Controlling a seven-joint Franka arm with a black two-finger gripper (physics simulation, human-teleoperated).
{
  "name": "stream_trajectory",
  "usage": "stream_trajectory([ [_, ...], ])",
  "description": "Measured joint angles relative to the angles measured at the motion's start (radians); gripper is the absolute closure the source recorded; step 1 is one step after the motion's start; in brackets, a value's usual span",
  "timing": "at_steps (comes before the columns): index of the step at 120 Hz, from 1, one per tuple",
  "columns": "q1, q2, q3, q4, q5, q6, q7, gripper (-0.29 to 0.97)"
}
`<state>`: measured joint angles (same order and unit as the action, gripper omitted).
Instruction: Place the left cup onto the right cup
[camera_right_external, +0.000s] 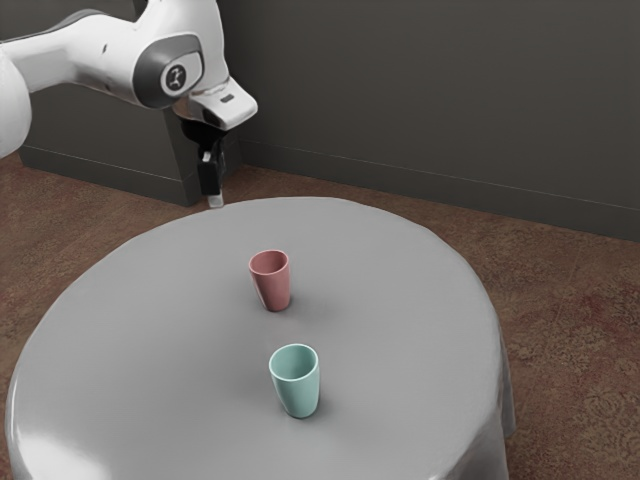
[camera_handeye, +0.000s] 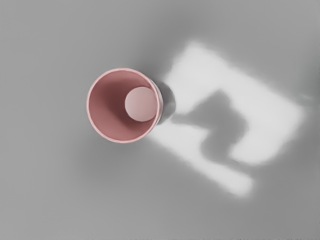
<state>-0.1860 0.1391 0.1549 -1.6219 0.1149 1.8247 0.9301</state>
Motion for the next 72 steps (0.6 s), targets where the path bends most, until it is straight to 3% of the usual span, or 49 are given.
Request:
stream_trajectory([
  [72,-0.015,0.155,-0.002,-0.001,-0.052,0.070,0.002,0.00],
])
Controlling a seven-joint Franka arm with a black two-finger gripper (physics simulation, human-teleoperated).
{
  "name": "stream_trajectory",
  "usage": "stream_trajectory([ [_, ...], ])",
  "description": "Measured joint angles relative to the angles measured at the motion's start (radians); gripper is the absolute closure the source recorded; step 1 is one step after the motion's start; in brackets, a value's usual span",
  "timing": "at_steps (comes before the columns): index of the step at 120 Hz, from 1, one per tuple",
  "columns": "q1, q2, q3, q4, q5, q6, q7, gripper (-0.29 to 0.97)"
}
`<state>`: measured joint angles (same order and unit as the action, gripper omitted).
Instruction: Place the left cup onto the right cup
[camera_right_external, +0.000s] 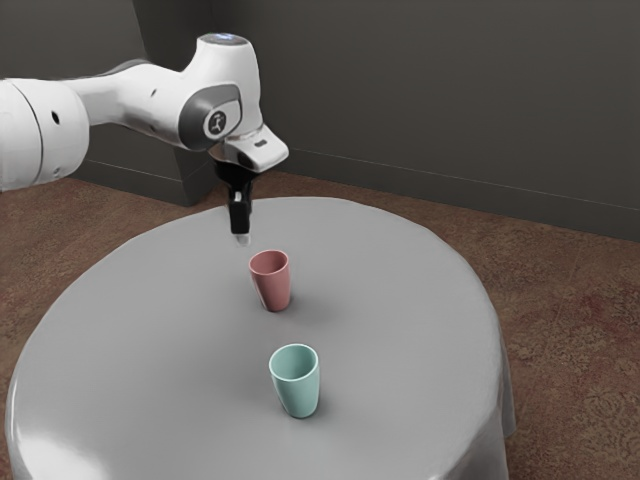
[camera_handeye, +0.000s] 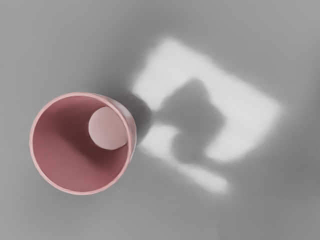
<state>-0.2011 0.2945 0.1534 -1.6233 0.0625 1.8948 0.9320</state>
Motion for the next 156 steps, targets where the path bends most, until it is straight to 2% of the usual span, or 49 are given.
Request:
stream_trajectory([
  [47,0.002,0.085,0.000,-0.002,-0.021,0.047,-0.001,0.00],
  [133,0.003,0.177,0.000,-0.002,-0.037,0.106,-0.003,0.00],
  [156,0.005,0.193,0.000,-0.002,-0.034,0.118,-0.004,0.05],
])
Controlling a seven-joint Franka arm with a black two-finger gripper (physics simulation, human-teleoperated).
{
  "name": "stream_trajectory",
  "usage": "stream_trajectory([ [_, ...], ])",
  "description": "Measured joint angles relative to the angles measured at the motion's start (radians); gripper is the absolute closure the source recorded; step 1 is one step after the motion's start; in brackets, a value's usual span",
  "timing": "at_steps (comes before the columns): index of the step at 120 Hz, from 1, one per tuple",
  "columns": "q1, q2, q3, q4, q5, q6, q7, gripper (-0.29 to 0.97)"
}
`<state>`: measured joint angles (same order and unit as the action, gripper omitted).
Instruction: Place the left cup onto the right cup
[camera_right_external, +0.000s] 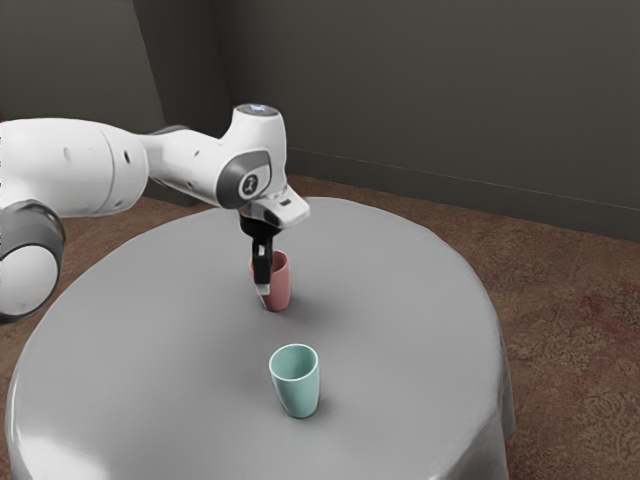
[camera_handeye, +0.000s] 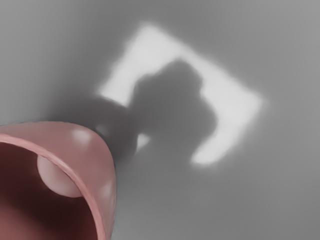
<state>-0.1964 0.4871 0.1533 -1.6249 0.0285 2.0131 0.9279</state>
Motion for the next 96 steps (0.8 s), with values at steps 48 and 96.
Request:
stream_trajectory([
  [48,0.000,0.023,0.000,0.003,0.049,0.036,0.005,0.27],
  [96,-0.002,0.031,0.000,0.003,0.057,0.067,0.009,0.72],
])
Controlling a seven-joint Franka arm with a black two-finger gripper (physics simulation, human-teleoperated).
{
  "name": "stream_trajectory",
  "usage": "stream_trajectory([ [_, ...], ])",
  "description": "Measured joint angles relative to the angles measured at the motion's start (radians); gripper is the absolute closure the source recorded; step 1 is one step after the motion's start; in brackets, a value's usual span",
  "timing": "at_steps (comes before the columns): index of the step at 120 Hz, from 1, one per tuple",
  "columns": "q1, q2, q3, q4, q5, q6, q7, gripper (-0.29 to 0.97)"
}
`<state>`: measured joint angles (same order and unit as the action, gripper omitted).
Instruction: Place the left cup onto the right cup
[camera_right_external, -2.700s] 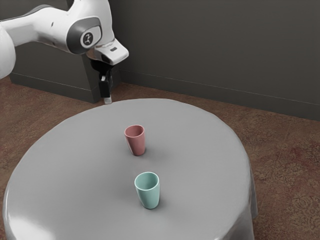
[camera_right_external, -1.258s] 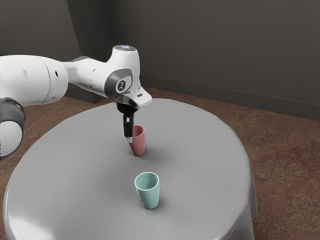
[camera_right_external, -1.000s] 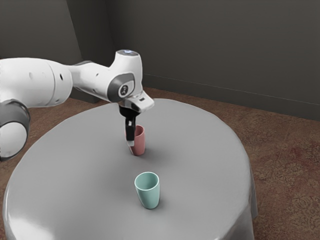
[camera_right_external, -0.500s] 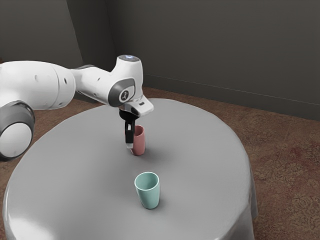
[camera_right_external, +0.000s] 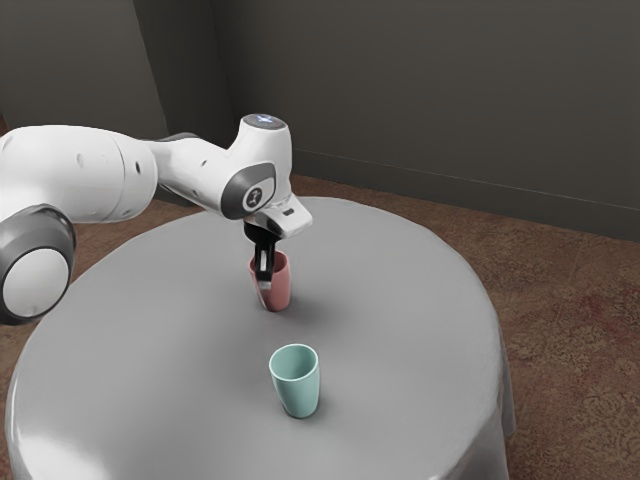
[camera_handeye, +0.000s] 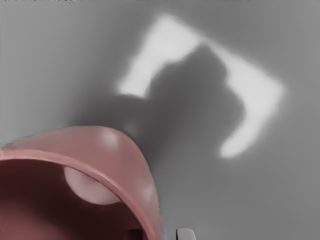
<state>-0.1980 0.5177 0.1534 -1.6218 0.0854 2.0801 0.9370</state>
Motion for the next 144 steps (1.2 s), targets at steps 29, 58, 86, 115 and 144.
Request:
stream_trajectory([
  [29,0.000,-0.001,0.000,0.000,0.002,0.007,0.000,0.77],
  [58,-0.003,-0.032,0.001,-0.001,0.022,0.007,-0.003,0.78],
  [86,-0.029,-0.095,0.001,-0.002,0.043,-0.014,-0.007,0.79],
  [115,-0.081,-0.161,0.001,-0.001,0.048,-0.046,-0.012,0.79],
  [144,-0.152,-0.216,0.001,-0.004,0.050,-0.074,-0.023,0.79],
])
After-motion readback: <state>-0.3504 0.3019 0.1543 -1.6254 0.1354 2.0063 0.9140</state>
